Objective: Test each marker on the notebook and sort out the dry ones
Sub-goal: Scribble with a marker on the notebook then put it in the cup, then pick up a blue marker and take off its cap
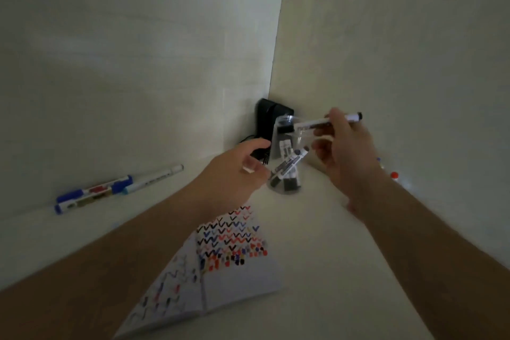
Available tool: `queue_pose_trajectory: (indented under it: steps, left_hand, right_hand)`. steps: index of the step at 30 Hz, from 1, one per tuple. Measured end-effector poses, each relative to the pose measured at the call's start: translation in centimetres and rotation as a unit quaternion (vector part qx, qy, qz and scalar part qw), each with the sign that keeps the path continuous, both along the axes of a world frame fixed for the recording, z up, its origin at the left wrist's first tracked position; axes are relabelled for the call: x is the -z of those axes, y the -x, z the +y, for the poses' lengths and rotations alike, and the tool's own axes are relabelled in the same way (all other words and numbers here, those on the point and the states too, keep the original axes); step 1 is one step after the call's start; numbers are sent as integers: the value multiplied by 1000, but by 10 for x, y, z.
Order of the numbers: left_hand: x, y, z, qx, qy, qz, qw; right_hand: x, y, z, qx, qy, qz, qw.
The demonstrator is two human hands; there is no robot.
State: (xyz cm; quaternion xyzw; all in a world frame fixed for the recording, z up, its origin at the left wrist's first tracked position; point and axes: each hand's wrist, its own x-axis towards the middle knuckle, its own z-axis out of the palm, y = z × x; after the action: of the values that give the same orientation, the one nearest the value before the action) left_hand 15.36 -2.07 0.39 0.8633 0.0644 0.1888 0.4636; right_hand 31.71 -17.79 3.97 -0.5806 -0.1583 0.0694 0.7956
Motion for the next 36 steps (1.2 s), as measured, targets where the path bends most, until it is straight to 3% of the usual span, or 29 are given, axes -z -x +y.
queue_pose_trajectory:
  steps: [4,9,16,18,21,25,27,33,36]
  left_hand:
    - [10,-15,-9,11,-8,13,1000]
    - [42,-9,1,-7,-69,55,996]
    - [68,13,61,-139,-110,64,982]
    - [74,21,96,-223,-150,69,961]
    - [79,34,149,-340,-283,118,889]
    - [90,42,181,-369,-366,213,828]
    - [100,39,181,-368,-403,245,801]
    - [115,37,176,-374,-478,187,772]
    - [97,35,165,-357,-479,139,790]
  right_hand:
    - [-22,-46,12,107,98,-101,984]
    - [-3,-64,28,76,244,-164,953]
    - [16,-23,30,93,202,-157,962]
    - [37,13,31,10,192,-157,969]
    - [86,62,38,-151,257,-160,941]
    - [132,78,47,-181,355,-270,876]
    - [135,77,47,-198,355,-293,865]
    - [136,72,45,-189,313,-267,892]
    - [134,72,44,-184,300,-265,898]
